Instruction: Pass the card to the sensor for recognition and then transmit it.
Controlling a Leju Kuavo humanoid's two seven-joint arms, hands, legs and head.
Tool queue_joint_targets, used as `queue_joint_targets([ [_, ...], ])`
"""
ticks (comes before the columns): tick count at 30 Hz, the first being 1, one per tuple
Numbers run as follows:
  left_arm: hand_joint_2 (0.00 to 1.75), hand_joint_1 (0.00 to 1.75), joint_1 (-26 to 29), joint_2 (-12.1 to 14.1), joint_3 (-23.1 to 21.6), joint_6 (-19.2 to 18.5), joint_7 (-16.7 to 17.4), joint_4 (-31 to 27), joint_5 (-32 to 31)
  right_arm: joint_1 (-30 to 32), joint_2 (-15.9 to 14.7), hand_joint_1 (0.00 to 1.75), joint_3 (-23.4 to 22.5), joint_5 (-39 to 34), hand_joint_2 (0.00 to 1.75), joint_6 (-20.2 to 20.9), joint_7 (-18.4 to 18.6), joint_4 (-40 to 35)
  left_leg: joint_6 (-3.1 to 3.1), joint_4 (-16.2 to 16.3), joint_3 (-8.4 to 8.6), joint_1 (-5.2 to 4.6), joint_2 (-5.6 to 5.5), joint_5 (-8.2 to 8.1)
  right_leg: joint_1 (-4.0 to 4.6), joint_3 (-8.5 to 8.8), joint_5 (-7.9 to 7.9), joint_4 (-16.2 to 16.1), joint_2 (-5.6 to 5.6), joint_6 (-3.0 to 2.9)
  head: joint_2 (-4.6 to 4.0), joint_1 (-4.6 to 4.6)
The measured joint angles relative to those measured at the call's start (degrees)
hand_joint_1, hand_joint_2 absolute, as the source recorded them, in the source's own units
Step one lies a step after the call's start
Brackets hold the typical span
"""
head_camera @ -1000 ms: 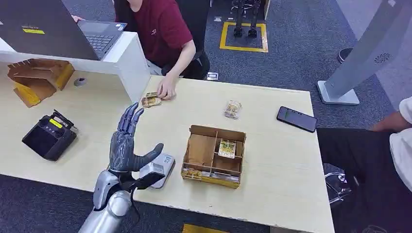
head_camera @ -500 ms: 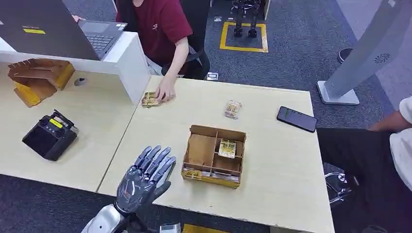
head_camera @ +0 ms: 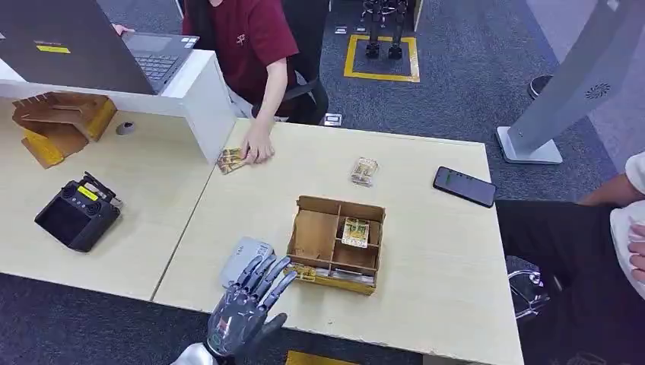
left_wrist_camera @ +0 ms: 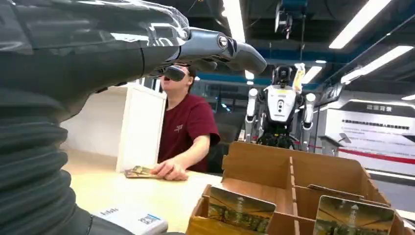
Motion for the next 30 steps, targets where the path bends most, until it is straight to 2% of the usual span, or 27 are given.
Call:
queue_joint_targets([
  [5, 1.75, 0.00, -1.01, -2.32, -0.04, 0.00, 0.22, 1.68, -0.99, -0.01, 0.15, 0.00, -0.02, 0.59, 0.00, 0.02, 0.02, 0.00, 0.00, 0.00, 0.00, 0.00, -0.01, 0.00, 0.00, 0.01, 0.00, 0.00, -0.01, 0.00, 0.00, -0.02],
  [10, 1.75, 0.00, -1.75, -5.42, 0.02, 0.02, -1.79, 2.95, -1.42, -0.01, 0.37, 0.00, -0.04, 1.20, 0.00, 0.02, 0.26, 0.00, 0.00, 0.00, -0.01, -0.01, -0.01, 0.00, 0.00, 0.00, 0.00, 0.00, -0.02, 0.01, 0.00, -0.02],
  [14, 1.75, 0.00, -3.03, -7.74, 0.22, 0.02, -1.31, 4.02, -3.13, -0.04, 0.48, 0.00, -0.07, 1.75, 0.00, 0.11, 0.68, 0.00, 0.00, 0.01, 0.00, -0.02, -0.02, 0.00, 0.00, 0.01, 0.01, -0.01, -0.04, 0.01, 0.00, -0.02],
  [21, 1.75, 0.00, -5.23, -10.18, 0.50, 0.02, -0.70, 8.15, -3.08, -0.05, 0.55, 0.00, -0.07, 2.38, 0.00, 0.09, 0.61, 0.00, 0.00, 0.01, 0.01, 0.00, -0.02, 0.00, 0.00, 0.01, 0.01, 0.00, -0.03, 0.01, 0.00, -0.02],
  [30, 1.75, 0.00, -6.47, -11.80, 2.30, 0.02, -0.68, 12.15, -3.26, -0.07, 0.57, 0.00, -0.33, 2.93, 0.00, 0.11, 0.70, 0.00, 0.00, 0.01, -0.01, -0.01, -0.01, 0.00, 0.00, 0.01, 0.01, 0.00, -0.04, 0.01, 0.00, -0.02],
])
